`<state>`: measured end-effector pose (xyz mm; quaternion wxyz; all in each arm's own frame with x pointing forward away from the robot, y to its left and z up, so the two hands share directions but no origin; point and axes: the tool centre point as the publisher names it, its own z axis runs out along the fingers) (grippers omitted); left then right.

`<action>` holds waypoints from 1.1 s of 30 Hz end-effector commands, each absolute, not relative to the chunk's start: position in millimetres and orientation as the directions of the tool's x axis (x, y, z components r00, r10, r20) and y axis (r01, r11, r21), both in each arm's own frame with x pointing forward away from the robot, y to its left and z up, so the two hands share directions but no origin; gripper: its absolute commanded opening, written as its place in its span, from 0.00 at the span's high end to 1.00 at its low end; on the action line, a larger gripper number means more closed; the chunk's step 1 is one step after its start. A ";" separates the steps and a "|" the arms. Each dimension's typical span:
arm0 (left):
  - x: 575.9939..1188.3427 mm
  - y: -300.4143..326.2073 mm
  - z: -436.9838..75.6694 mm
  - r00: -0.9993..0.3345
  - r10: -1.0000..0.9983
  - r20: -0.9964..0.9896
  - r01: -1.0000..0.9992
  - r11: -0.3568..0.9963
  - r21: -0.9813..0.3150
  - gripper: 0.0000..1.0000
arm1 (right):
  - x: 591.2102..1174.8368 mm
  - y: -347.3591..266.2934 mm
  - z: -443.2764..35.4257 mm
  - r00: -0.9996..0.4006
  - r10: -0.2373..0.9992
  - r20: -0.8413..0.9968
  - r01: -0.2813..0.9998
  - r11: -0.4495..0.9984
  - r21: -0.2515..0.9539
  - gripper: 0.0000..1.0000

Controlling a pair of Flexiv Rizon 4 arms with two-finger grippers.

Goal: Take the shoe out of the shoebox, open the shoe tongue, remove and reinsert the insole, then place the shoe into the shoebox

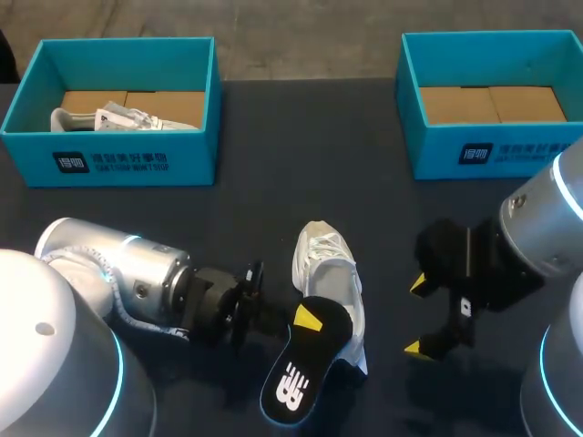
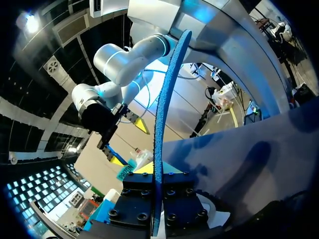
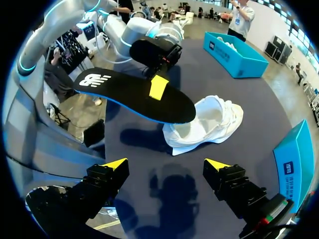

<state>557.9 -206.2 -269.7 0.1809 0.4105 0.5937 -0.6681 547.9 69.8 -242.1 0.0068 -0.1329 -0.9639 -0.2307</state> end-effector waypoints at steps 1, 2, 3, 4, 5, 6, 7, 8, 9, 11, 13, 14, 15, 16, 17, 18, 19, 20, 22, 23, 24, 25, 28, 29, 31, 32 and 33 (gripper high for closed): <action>559.3 -208.9 -271.1 -0.602 0.240 -0.761 0.725 -0.233 -0.648 1.00 | 536.2 63.5 -241.0 -0.959 0.285 0.006 0.256 0.853 0.456 0.00; 561.0 -210.9 -272.2 -0.605 0.239 -0.759 0.723 -0.235 -0.650 1.00 | 536.2 63.5 -241.0 -0.959 0.285 0.006 0.256 0.853 0.456 0.00; 562.3 -212.9 -273.6 -0.609 0.238 -0.756 0.719 -0.237 -0.654 1.00 | 536.2 63.5 -241.0 -0.959 0.285 0.006 0.256 0.853 0.456 0.00; 563.8 -215.0 -275.0 -0.613 0.238 -0.753 0.715 -0.238 -0.657 1.00 | 536.2 63.5 -241.0 -0.959 0.285 0.006 0.256 0.853 0.456 0.00; 565.5 -216.8 -276.6 -0.615 0.239 -0.751 0.713 -0.237 -0.660 1.00 | 536.2 63.5 -241.0 -0.959 0.285 0.006 0.256 0.853 0.456 0.00; 567.1 -218.4 -278.0 -0.618 0.241 -0.748 0.711 -0.235 -0.663 1.00 | 536.2 63.5 -241.0 -0.959 0.285 0.006 0.256 0.853 0.456 0.00; 568.5 -220.0 -279.1 -0.621 0.241 -0.746 0.708 -0.234 -0.666 1.00 | 536.2 63.5 -241.0 -0.959 0.285 0.006 0.256 0.853 0.456 0.00; 569.9 -221.2 -279.9 -0.628 0.240 -0.740 0.703 -0.232 -0.672 1.00 | 536.2 63.5 -241.0 -0.959 0.285 0.006 0.256 0.853 0.456 0.00; 570.9 -222.2 -280.6 -0.633 0.239 -0.736 0.700 -0.230 -0.676 1.00 | 536.2 63.5 -241.0 -0.959 0.285 0.006 0.256 0.853 0.456 0.00; 573.4 -223.8 -282.3 -0.637 0.241 -0.732 0.696 -0.227 -0.681 1.00 | 536.2 63.5 -241.0 -0.959 0.285 0.006 0.256 0.853 0.456 0.00; 576.6 -225.6 -283.5 -0.644 0.241 -0.726 0.689 -0.230 -0.687 1.00 | 536.2 63.5 -241.0 -0.959 0.285 0.006 0.256 0.853 0.456 0.00; 578.3 -226.8 -284.4 -0.648 0.240 -0.723 0.686 -0.227 -0.691 1.00 | 536.2 63.5 -241.0 -0.959 0.285 0.006 0.256 0.853 0.456 0.00; 580.0 -228.1 -285.0 -0.654 0.238 -0.718 0.681 -0.227 -0.696 1.00 | 536.2 63.5 -241.0 -0.959 0.285 0.006 0.256 0.853 0.456 0.00; 581.2 -229.6 -285.8 -0.655 0.237 -0.717 0.681 -0.228 -0.696 1.00 | 536.2 63.5 -241.0 -0.959 0.285 0.006 0.256 0.853 0.456 0.00; 581.8 -230.3 -286.5 -0.657 0.235 -0.716 0.679 -0.227 -0.698 1.00 | 536.2 63.5 -241.0 -0.959 0.285 0.006 0.256 0.853 0.456 0.00; 582.6 -231.4 -287.7 -0.668 0.233 -0.706 0.668 -0.229 -0.708 1.00 | 536.2 63.5 -241.0 -0.959 0.285 0.006 0.256 0.853 0.456 0.00; 583.4 -233.0 -289.5 -0.671 0.233 -0.703 0.666 -0.226 -0.711 1.00 | 536.2 63.5 -241.0 -0.959 0.285 0.006 0.256 0.853 0.456 0.00; 583.9 -233.6 -290.4 -0.674 0.233 -0.701 0.665 -0.224 -0.713 1.00 | 536.2 63.5 -241.0 -0.959 0.285 0.006 0.256 0.853 0.456 0.00; 585.7 -234.5 -292.7 -0.684 0.233 -0.691 0.655 -0.221 -0.723 1.00 | 539.1 64.2 -245.0 -0.960 0.280 0.006 0.250 0.849 0.465 0.00; 585.7 -234.7 -293.0 -0.685 0.233 -0.690 0.654 -0.221 -0.723 1.00 | 540.2 65.1 -247.0 -0.961 0.276 0.003 0.245 0.849 0.468 0.00; 585.5 -235.0 -293.7 -0.686 0.234 -0.689 0.652 -0.221 -0.725 1.00 | 541.0 65.7 -248.4 -0.962 0.273 0.002 0.242 0.849 0.470 0.00; 584.9 -235.3 -294.3 -0.688 0.237 -0.686 0.649 -0.223 -0.727 1.00 | 542.7 67.6 -251.0 -0.964 0.267 -0.001 0.236 0.851 0.470 0.00; 583.7 -236.2 -294.8 -0.687 0.239 -0.686 0.648 -0.226 -0.727 1.00 | 548.2 69.2 -257.6 -0.960 0.279 0.013 0.255 0.854 0.453 0.00; 582.9 -236.7 -294.9 -0.684 0.242 -0.688 0.649 -0.227 -0.726 1.00 | 550.4 69.6 -259.8 -0.959 0.283 0.011 0.258 0.857 0.446 0.00; 582.0 -237.1 -295.3 -0.684 0.244 -0.687 0.648 -0.230 -0.727 1.00 | 554.9 69.6 -263.6 -0.958 0.287 0.010 0.260 0.855 0.449 0.00; 581.7 -237.5 -295.8 -0.685 0.244 -0.686 0.646 -0.231 -0.728 1.00 | 557.8 70.1 -266.8 -0.957 0.291 0.011 0.266 0.856 0.443 0.00; 581.6 -237.6 -296.1 -0.687 0.243 -0.685 0.645 -0.231 -0.728 1.00 | 558.6 70.4 -267.8 -0.956 0.292 0.015 0.269 0.856 0.442 0.00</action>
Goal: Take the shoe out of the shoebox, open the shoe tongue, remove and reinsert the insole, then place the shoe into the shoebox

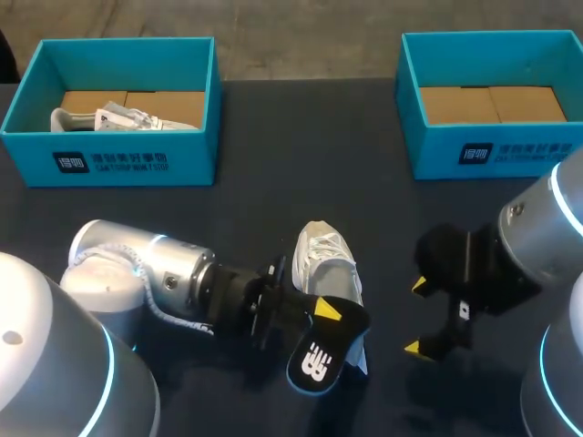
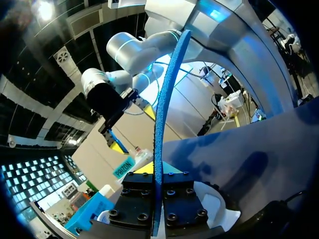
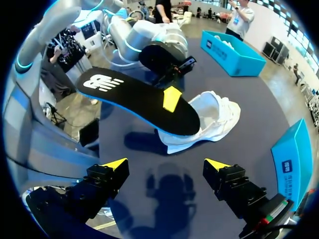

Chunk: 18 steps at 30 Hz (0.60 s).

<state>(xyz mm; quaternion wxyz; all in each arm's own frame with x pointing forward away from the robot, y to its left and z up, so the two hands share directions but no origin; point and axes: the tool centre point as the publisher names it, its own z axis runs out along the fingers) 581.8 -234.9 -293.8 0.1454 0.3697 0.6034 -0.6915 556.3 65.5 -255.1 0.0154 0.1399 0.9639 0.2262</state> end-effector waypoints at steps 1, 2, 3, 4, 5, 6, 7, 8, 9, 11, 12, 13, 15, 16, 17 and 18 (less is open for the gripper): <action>581.5 -237.7 -296.2 -0.690 0.240 -0.683 0.643 -0.232 -0.730 1.00 | 559.8 70.9 -269.5 -0.955 0.295 0.015 0.272 0.860 0.431 0.00; 581.6 -237.9 -296.7 -0.691 0.238 -0.683 0.642 -0.233 -0.731 1.00 | 560.9 71.9 -271.8 -0.956 0.294 0.014 0.271 0.862 0.429 0.00; 581.6 -238.0 -297.0 -0.691 0.238 -0.683 0.642 -0.233 -0.731 1.00 | 561.3 72.2 -272.8 -0.956 0.293 0.014 0.271 0.862 0.429 0.00; 581.6 -238.2 -297.8 -0.693 0.237 -0.681 0.640 -0.233 -0.732 1.00 | 561.3 73.1 -274.6 -0.957 0.289 0.007 0.264 0.865 0.426 0.00; 581.4 -238.3 -298.2 -0.695 0.238 -0.678 0.637 -0.233 -0.735 1.00 | 561.3 73.9 -276.2 -0.958 0.286 0.004 0.260 0.865 0.429 0.00; 581.3 -238.3 -298.3 -0.697 0.239 -0.676 0.635 -0.231 -0.737 1.00 | 561.0 74.8 -278.0 -0.959 0.283 0.001 0.256 0.865 0.432 0.00; 581.3 -238.3 -298.3 -0.697 0.239 -0.676 0.635 -0.231 -0.737 1.00 | 560.6 76.1 -280.4 -0.959 0.282 0.001 0.255 0.865 0.431 0.00; 581.3 -238.3 -298.3 -0.697 0.239 -0.676 0.635 -0.231 -0.737 1.00 | 560.1 77.0 -283.1 -0.959 0.285 0.001 0.257 0.865 0.431 0.00; 581.3 -238.3 -298.3 -0.697 0.239 -0.676 0.635 -0.231 -0.737 1.00 | 560.1 77.0 -283.1 -0.959 0.285 0.001 0.257 0.865 0.431 0.00; 581.3 -238.3 -298.3 -0.697 0.239 -0.676 0.635 -0.231 -0.737 1.00 | 560.1 77.0 -283.1 -0.959 0.285 0.001 0.257 0.865 0.431 0.00; 581.3 -238.3 -298.3 -0.697 0.239 -0.676 0.635 -0.231 -0.737 1.00 | 560.1 77.0 -283.1 -0.959 0.285 0.001 0.257 0.865 0.431 0.00; 581.3 -238.3 -298.3 -0.697 0.239 -0.676 0.635 -0.231 -0.737 1.00 | 560.1 77.0 -283.1 -0.959 0.285 0.001 0.257 0.865 0.431 0.00; 581.3 -238.3 -298.3 -0.697 0.239 -0.676 0.635 -0.231 -0.737 1.00 | 560.1 77.0 -283.1 -0.959 0.285 0.001 0.257 0.865 0.431 0.00; 581.3 -238.3 -298.3 -0.697 0.239 -0.676 0.635 -0.231 -0.737 1.00 | 560.1 77.0 -283.1 -0.959 0.285 0.001 0.257 0.865 0.431 0.00; 581.3 -238.3 -298.3 -0.697 0.239 -0.676 0.635 -0.231 -0.737 1.00 | 560.1 77.0 -283.1 -0.959 0.285 0.001 0.257 0.865 0.431 0.00; 581.3 -238.3 -298.3 -0.697 0.239 -0.676 0.635 -0.231 -0.737 1.00 | 560.1 77.0 -283.1 -0.959 0.285 0.001 0.257 0.865 0.431 0.00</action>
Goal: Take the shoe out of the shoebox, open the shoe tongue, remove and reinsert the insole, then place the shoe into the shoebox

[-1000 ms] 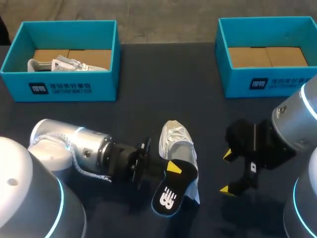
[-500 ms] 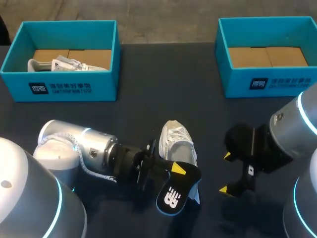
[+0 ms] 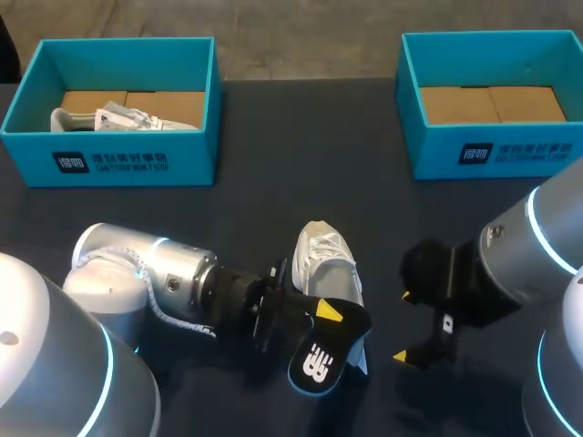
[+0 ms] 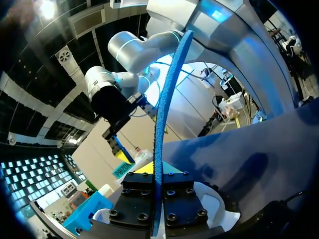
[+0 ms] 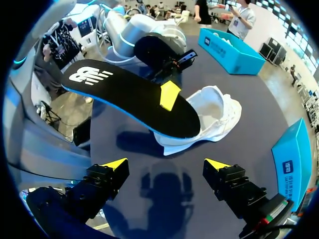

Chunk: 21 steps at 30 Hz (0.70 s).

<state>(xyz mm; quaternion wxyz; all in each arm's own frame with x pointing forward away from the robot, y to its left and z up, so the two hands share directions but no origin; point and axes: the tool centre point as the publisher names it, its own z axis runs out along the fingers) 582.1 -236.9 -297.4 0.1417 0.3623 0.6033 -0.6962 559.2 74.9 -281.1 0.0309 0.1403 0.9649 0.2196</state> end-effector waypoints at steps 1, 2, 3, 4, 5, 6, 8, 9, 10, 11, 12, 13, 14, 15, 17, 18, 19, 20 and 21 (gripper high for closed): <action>581.3 -238.3 -298.3 -0.697 0.239 -0.676 0.635 -0.231 -0.737 1.00 | 560.1 77.0 -283.1 -0.959 0.285 0.001 0.257 0.865 0.431 0.00; 581.3 -238.3 -298.3 -0.697 0.239 -0.676 0.635 -0.231 -0.737 1.00 | 560.1 77.0 -283.1 -0.959 0.285 0.001 0.257 0.865 0.431 0.00; 581.0 -239.5 -301.2 -0.708 0.239 -0.665 0.623 -0.234 -0.747 1.00 | 561.9 78.1 -285.9 -0.960 0.280 0.005 0.254 0.865 0.433 0.00; 580.4 -240.2 -303.7 -0.710 0.239 -0.663 0.620 -0.235 -0.748 1.00 | 564.0 80.1 -289.2 -0.961 0.276 0.015 0.257 0.870 0.420 0.00; 580.6 -240.9 -305.6 -0.718 0.235 -0.655 0.614 -0.230 -0.755 1.00 | 566.1 82.1 -293.0 -0.960 0.277 0.023 0.262 0.873 0.412 0.00; 581.1 -241.2 -306.9 -0.722 0.232 -0.652 0.610 -0.230 -0.758 1.00 | 567.7 84.0 -296.3 -0.961 0.274 0.028 0.260 0.871 0.417 0.00; 580.5 -241.2 -308.6 -0.729 0.223 -0.647 0.606 -0.228 -0.762 1.00 | 570.1 87.3 -301.8 -0.959 0.279 0.042 0.272 0.877 0.397 0.00; 580.2 -241.0 -309.1 -0.730 0.223 -0.646 0.605 -0.229 -0.763 1.00 | 571.3 87.7 -304.9 -0.960 0.277 0.047 0.272 0.873 0.405 0.00; 580.3 -241.0 -309.6 -0.732 0.221 -0.645 0.604 -0.230 -0.763 1.00 | 572.4 88.0 -307.9 -0.957 0.285 0.051 0.281 0.873 0.399 0.00; 580.3 -241.0 -309.7 -0.733 0.219 -0.644 0.603 -0.231 -0.764 1.00 | 573.3 88.1 -310.0 -0.956 0.289 0.054 0.286 0.873 0.395 0.00; 579.4 -240.5 -309.9 -0.734 0.217 -0.643 0.601 -0.233 -0.764 1.00 | 575.4 88.0 -314.7 -0.956 0.289 0.056 0.286 0.869 0.404 0.00; 579.2 -240.4 -309.9 -0.735 0.216 -0.643 0.600 -0.235 -0.764 1.00 | 576.7 88.0 -316.9 -0.955 0.292 0.056 0.290 0.869 0.402 0.00; 579.2 -240.4 -309.9 -0.734 0.216 -0.644 0.600 -0.237 -0.764 1.00 | 578.3 88.5 -318.6 -0.954 0.294 0.057 0.291 0.869 0.399 0.00; 579.1 -240.7 -309.7 -0.733 0.215 -0.645 0.601 -0.240 -0.763 1.00 | 579.8 88.9 -320.5 -0.954 0.293 0.057 0.291 0.870 0.399 0.00; 578.8 -241.4 -308.1 -0.732 0.213 -0.647 0.601 -0.247 -0.760 1.00 | 584.2 89.5 -325.8 -0.957 0.286 0.058 0.285 0.875 0.391 0.00; 578.6 -241.4 -307.2 -0.731 0.213 -0.648 0.601 -0.248 -0.760 1.00 | 586.1 89.6 -328.0 -0.957 0.283 0.057 0.282 0.875 0.392 0.00; 579.0 -241.5 -306.4 -0.731 0.212 -0.649 0.601 -0.249 -0.759 1.00 | 588.4 89.8 -330.7 -0.958 0.280 0.059 0.280 0.877 0.390 0.00; 579.7 -241.8 -305.9 -0.732 0.210 -0.648 0.601 -0.249 -0.759 1.00 | 591.2 90.3 -333.8 -0.960 0.275 0.060 0.276 0.879 0.389 0.00; 579.9 -241.8 -305.7 -0.732 0.209 -0.648 0.601 -0.250 -0.759 1.00 | 593.1 90.8 -335.8 -0.960 0.272 0.061 0.274 0.880 0.388 0.00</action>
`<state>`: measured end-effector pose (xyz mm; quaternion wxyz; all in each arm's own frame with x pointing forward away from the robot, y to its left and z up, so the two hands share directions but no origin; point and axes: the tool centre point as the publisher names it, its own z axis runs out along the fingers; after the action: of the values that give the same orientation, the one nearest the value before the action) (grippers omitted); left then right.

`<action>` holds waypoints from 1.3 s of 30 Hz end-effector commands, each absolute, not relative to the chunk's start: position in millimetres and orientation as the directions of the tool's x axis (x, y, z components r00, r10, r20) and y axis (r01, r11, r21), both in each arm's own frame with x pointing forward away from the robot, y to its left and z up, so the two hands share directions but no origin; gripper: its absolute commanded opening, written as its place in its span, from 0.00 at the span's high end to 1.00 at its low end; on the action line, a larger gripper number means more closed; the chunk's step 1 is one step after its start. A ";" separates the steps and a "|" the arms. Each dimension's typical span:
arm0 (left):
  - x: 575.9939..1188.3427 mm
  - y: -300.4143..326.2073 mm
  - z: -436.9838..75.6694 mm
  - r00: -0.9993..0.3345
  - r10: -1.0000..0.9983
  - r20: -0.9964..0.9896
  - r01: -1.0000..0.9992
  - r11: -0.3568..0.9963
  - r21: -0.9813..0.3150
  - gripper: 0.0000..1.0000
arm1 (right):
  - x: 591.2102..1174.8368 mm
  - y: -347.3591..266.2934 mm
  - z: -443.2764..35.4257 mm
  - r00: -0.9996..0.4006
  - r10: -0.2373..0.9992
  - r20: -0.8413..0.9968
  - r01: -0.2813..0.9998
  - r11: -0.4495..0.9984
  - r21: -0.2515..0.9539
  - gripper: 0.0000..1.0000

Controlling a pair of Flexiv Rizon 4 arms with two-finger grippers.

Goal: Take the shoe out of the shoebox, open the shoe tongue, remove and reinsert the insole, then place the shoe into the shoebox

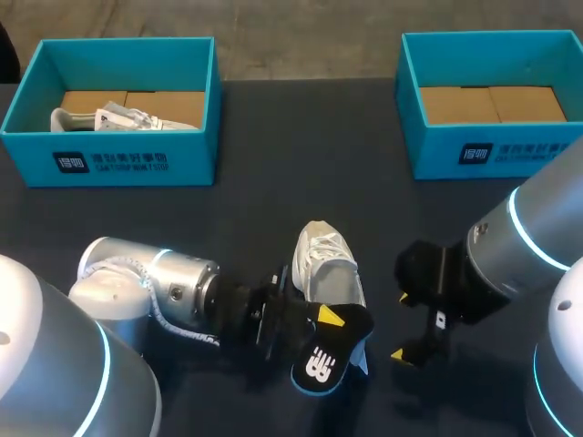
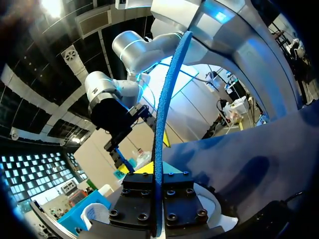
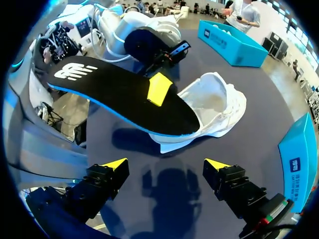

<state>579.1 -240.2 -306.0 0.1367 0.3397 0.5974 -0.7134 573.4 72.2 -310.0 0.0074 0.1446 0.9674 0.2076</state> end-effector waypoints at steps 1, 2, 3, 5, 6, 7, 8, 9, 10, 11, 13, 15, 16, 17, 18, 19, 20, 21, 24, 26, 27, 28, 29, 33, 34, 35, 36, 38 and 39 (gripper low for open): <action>579.9 -241.9 -305.5 -0.732 0.208 -0.648 0.601 -0.250 -0.759 1.00 | 595.1 91.5 -337.5 -0.962 0.267 0.063 0.271 0.882 0.386 0.00; 580.0 -242.2 -305.3 -0.733 0.208 -0.648 0.601 -0.250 -0.759 1.00 | 597.5 92.1 -339.9 -0.962 0.263 0.069 0.269 0.883 0.384 0.00; 580.2 -242.7 -305.1 -0.733 0.208 -0.647 0.600 -0.249 -0.760 1.00 | 599.7 92.6 -342.4 -0.962 0.261 0.073 0.269 0.885 0.381 0.00; 580.6 -243.4 -304.8 -0.735 0.207 -0.645 0.599 -0.248 -0.762 1.00 | 603.1 93.6 -346.0 -0.965 0.249 0.077 0.259 0.889 0.378 0.00; 580.8 -243.8 -304.5 -0.738 0.206 -0.643 0.596 -0.248 -0.764 1.00 | 604.6 94.0 -348.1 -0.966 0.246 0.083 0.259 0.893 0.369 0.00; 580.9 -244.0 -304.2 -0.741 0.206 -0.639 0.591 -0.251 -0.766 1.00 | 605.4 94.6 -349.5 -0.967 0.240 0.084 0.254 0.895 0.368 0.00; 581.0 -244.3 -303.9 -0.743 0.203 -0.637 0.590 -0.252 -0.768 1.00 | 605.6 95.1 -350.7 -0.968 0.235 0.084 0.249 0.896 0.368 0.00; 581.2 -244.5 -303.6 -0.745 0.201 -0.636 0.588 -0.251 -0.769 1.00 | 605.8 95.6 -352.0 -0.970 0.228 0.084 0.243 0.897 0.370 0.00; 581.2 -244.6 -303.6 -0.748 0.201 -0.633 0.585 -0.253 -0.771 1.00 | 605.8 96.2 -353.4 -0.971 0.225 0.084 0.240 0.897 0.371 0.00; 581.4 -244.9 -303.4 -0.749 0.200 -0.632 0.584 -0.250 -0.772 1.00 | 605.7 96.7 -354.6 -0.972 0.221 0.082 0.235 0.898 0.373 0.00; 581.5 -245.2 -303.3 -0.753 0.202 -0.626 0.579 -0.249 -0.777 1.00 | 605.6 97.6 -358.0 -0.972 0.220 0.083 0.235 0.897 0.375 0.00; 581.5 -245.2 -303.3 -0.753 0.202 -0.626 0.579 -0.249 -0.777 1.00 | 604.8 98.9 -362.3 -0.969 0.227 0.100 0.248 0.894 0.374 0.00; 581.5 -245.2 -303.3 -0.753 0.202 -0.626 0.579 -0.249 -0.777 1.00 | 604.8 98.9 -362.3 -0.969 0.227 0.100 0.248 0.894 0.374 0.00; 581.5 -245.2 -303.3 -0.753 0.202 -0.626 0.579 -0.249 -0.777 1.00 | 604.8 98.9 -362.3 -0.969 0.227 0.100 0.248 0.894 0.374 0.00; 581.5 -245.2 -303.3 -0.753 0.202 -0.626 0.579 -0.249 -0.777 1.00 | 604.8 98.9 -362.3 -0.969 0.227 0.100 0.248 0.894 0.374 0.00; 581.5 -245.2 -303.3 -0.753 0.202 -0.626 0.579 -0.249 -0.777 1.00 | 604.8 98.9 -362.3 -0.969 0.227 0.100 0.248 0.894 0.374 0.00; 581.5 -245.2 -303.3 -0.753 0.202 -0.626 0.579 -0.249 -0.777 1.00 | 604.8 98.9 -362.3 -0.969 0.227 0.100 0.248 0.894 0.374 0.00; 581.5 -245.2 -303.3 -0.753 0.202 -0.626 0.579 -0.249 -0.777 1.00 | 604.8 98.9 -362.3 -0.969 0.227 0.100 0.248 0.894 0.374 0.00; 581.5 -245.2 -303.3 -0.753 0.202 -0.626 0.579 -0.249 -0.777 1.00 | 604.8 98.9 -362.3 -0.969 0.227 0.100 0.248 0.894 0.374 0.00; 581.5 -245.2 -303.3 -0.753 0.202 -0.626 0.579 -0.249 -0.777 1.00 | 604.8 98.9 -362.3 -0.969 0.227 0.100 0.248 0.894 0.374 0.00; 581.5 -245.2 -303.3 -0.753 0.202 -0.626 0.579 -0.249 -0.777 1.00 | 604.8 98.9 -362.3 -0.969 0.227 0.100 0.248 0.894 0.374 0.00; 580.3 -243.8 -302.6 -0.753 0.202 -0.626 0.578 -0.249 -0.777 1.00 | 604.8 98.9 -362.3 -0.969 0.227 0.100 0.248 0.894 0.374 0.00; 579.7 -242.2 -301.8 -0.755 0.198 -0.625 0.579 -0.249 -0.777 1.00 | 604.8 98.9 -362.3 -0.969 0.227 0.100 0.248 0.894 0.374 0.00; 579.9 -236.5 -299.9 -0.763 0.180 -0.620 0.574 -0.253 -0.779 1.00 | 604.8 98.9 -362.3 -0.969 0.227 0.100 0.248 0.894 0.374 0.00; 580.0 -236.0 -300.0 -0.770 0.177 -0.612 0.563 -0.261 -0.784 1.00 | 604.8 98.9 -362.3 -0.969 0.227 0.100 0.248 0.894 0.374 0.00; 580.4 -235.8 -299.9 -0.771 0.177 -0.611 0.562 -0.263 -0.784 1.00 | 604.8 98.9 -362.3 -0.969 0.227 0.100 0.248 0.894 0.374 0.00; 580.6 -235.7 -299.3 -0.776 0.175 -0.606 0.553 -0.273 -0.787 1.00 | 604.8 98.9 -362.3 -0.969 0.227 0.100 0.248 0.894 0.374 0.00; 578.9 -235.1 -296.1 -0.780 0.179 -0.600 0.543 -0.285 -0.790 1.00 | 604.8 98.9 -362.3 -0.969 0.227 0.100 0.248 0.894 0.374 0.00; 577.4 -234.9 -294.5 -0.779 0.179 -0.601 0.543 -0.285 -0.790 1.00 | 604.8 98.9 -362.3 -0.969 0.227 0.100 0.248 0.894 0.374 0.00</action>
<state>577.9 -237.2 -295.1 0.1229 0.3081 0.5849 -0.7401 605.7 99.1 -361.9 -0.0277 0.1213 0.9729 0.1948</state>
